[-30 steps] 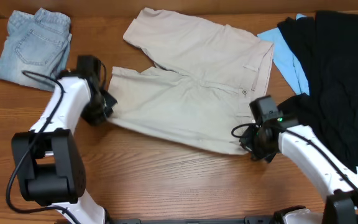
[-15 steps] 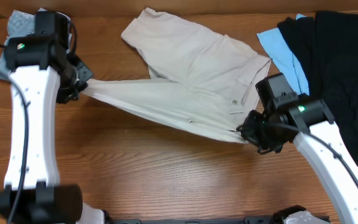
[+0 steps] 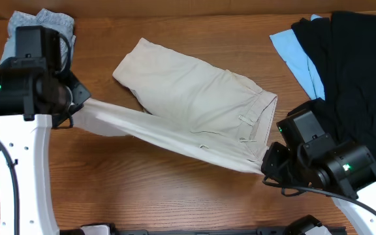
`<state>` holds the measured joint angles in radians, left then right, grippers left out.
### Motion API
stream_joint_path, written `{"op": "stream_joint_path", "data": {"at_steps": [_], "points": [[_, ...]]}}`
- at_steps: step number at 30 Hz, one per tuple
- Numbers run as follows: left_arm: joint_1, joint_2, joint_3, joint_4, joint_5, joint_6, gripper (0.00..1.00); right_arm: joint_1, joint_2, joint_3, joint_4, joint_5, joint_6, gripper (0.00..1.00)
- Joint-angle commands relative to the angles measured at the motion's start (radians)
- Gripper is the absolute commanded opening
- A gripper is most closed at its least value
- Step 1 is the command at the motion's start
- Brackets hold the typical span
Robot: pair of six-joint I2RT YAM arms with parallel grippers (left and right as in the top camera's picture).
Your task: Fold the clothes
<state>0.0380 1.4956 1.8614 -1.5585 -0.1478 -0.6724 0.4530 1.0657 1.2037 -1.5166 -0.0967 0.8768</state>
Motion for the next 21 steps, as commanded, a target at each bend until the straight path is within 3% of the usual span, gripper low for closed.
{"op": "stream_joint_path", "data": {"at_steps": [1, 13, 21], "points": [[-0.011, 0.068, -0.007, 0.071, -0.093, 0.003, 0.04, -0.007, 0.015, -0.061, 0.026, 0.114, 0.034, 0.13], [-0.034, 0.351, -0.067, 0.38, -0.082, -0.039, 0.04, -0.058, 0.12, -0.137, 0.346, 0.497, 0.1, 0.11], [-0.08, 0.49, -0.067, 0.583, -0.034, -0.038, 0.04, -0.118, 0.296, -0.137, 0.521, 0.55, 0.058, 0.11]]}}
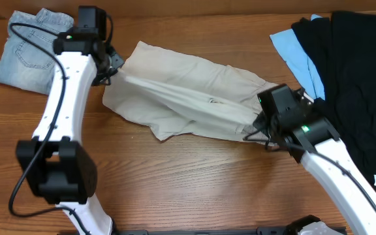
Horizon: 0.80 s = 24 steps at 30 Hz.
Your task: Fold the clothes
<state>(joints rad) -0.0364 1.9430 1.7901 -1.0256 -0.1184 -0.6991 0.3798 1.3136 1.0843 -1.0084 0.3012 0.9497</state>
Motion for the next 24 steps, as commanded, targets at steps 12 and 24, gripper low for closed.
{"op": "stream_joint_path", "data": {"at_steps": [12, 24], "points": [[-0.11, 0.157, 0.004, 0.312, -0.076, -0.011, 0.04, -0.153, 0.285, -0.018, 0.372, 0.14, -0.095, 0.17], [-0.103, 0.166, 0.043, 0.379, -0.127, 0.077, 1.0, -0.154, 0.347, 0.007, 0.573, 0.122, -0.28, 1.0]]}}
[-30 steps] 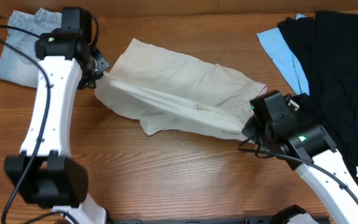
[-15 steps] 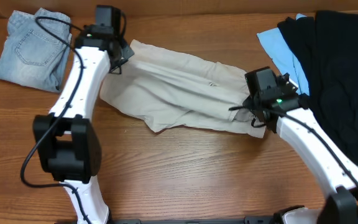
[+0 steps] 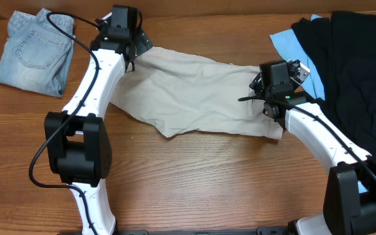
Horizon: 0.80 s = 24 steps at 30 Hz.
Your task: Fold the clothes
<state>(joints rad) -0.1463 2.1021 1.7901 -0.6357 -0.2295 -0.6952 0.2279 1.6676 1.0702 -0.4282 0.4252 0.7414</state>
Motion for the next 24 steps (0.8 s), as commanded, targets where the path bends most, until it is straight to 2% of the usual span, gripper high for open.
{"op": "stream_joint_path", "data": {"at_steps": [1, 7, 12, 16, 19, 24], "points": [[0.01, 0.006, 0.068, -0.034, 0.005, 0.103, 1.0, -0.005, -0.015, 0.038, -0.033, -0.024, -0.082, 1.0], [0.017, 0.005, 0.249, -0.287, 0.074, 0.269, 1.0, -0.042, -0.079, 0.162, -0.246, -0.208, -0.163, 1.0], [0.018, 0.005, 0.297, -0.456, 0.074, 0.322, 1.0, -0.095, -0.082, 0.203, -0.423, -0.327, -0.175, 1.0], [0.019, 0.01, 0.245, -0.487, 0.098, 0.329, 1.0, -0.111, -0.064, 0.199, -0.516, -0.394, -0.222, 1.0], [0.019, 0.019, 0.194, -0.461, 0.229, 0.47, 1.0, -0.112, -0.045, 0.199, -0.571, -0.395, -0.222, 1.0], [0.019, 0.019, 0.121, -0.425, 0.249, 0.528, 1.0, -0.111, -0.004, 0.196, -0.565, -0.406, -0.227, 1.0]]}}
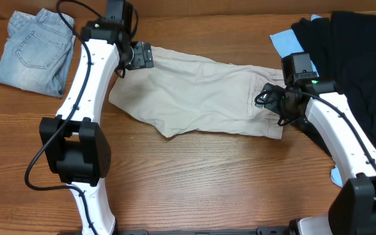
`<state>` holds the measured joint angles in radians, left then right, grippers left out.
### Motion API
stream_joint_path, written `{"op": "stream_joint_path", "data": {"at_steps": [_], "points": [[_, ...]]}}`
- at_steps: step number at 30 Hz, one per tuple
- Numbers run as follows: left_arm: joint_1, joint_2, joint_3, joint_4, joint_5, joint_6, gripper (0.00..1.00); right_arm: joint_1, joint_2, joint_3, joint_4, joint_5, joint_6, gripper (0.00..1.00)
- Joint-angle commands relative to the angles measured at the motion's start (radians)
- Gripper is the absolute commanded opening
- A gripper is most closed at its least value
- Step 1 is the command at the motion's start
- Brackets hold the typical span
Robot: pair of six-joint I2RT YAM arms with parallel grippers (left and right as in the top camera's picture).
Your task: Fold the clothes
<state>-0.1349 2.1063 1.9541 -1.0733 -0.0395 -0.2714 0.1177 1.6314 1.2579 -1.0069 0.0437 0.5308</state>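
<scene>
A beige pair of trousers (201, 94) lies folded over itself and flat across the middle of the table in the overhead view, waistband at the right end. My left gripper (140, 56) is at the garment's far left corner, its fingers apart and low over the cloth. My right gripper (270, 103) is at the waistband end, fingers spread over the fabric and holding nothing that I can see.
Folded light-blue jeans (34, 52) lie at the far left corner. A pile of black clothes (358, 72) over a light-blue garment (289, 44) fills the right side. Bare wooden table (207, 176) runs along the near side.
The left gripper has shifted slightly right and down at the far left corner and let go. The right gripper has swung to the waistband's right side and released it. The trousers lie flatter.
Both grippers first held the near edge of the trousers, stretched across the front of the table. Then they were carrying it over the garment toward the far side. Then the edge was at the far side, folded over. Now the trousers lie folded and both grippers are open.
</scene>
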Motion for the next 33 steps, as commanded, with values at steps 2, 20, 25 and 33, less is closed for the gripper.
{"op": "stream_joint_path", "data": {"at_steps": [2, 20, 25, 33], "points": [[0.008, 0.014, -0.073, 0.023, 0.057, 0.123, 0.99, -0.001, 0.047, 0.003, 0.026, -0.024, -0.016, 1.0], [0.003, 0.016, -0.412, 0.435, 0.06, 0.169, 0.05, -0.001, 0.08, 0.003, 0.093, -0.023, -0.015, 1.0], [0.003, 0.016, -0.491, 0.581, 0.06, 0.172, 0.05, -0.001, 0.08, 0.003, 0.097, -0.023, -0.015, 1.0], [0.008, 0.016, -0.533, 0.623, 0.056, 0.171, 0.06, -0.001, 0.08, 0.003, 0.097, -0.043, -0.011, 1.0]]}}
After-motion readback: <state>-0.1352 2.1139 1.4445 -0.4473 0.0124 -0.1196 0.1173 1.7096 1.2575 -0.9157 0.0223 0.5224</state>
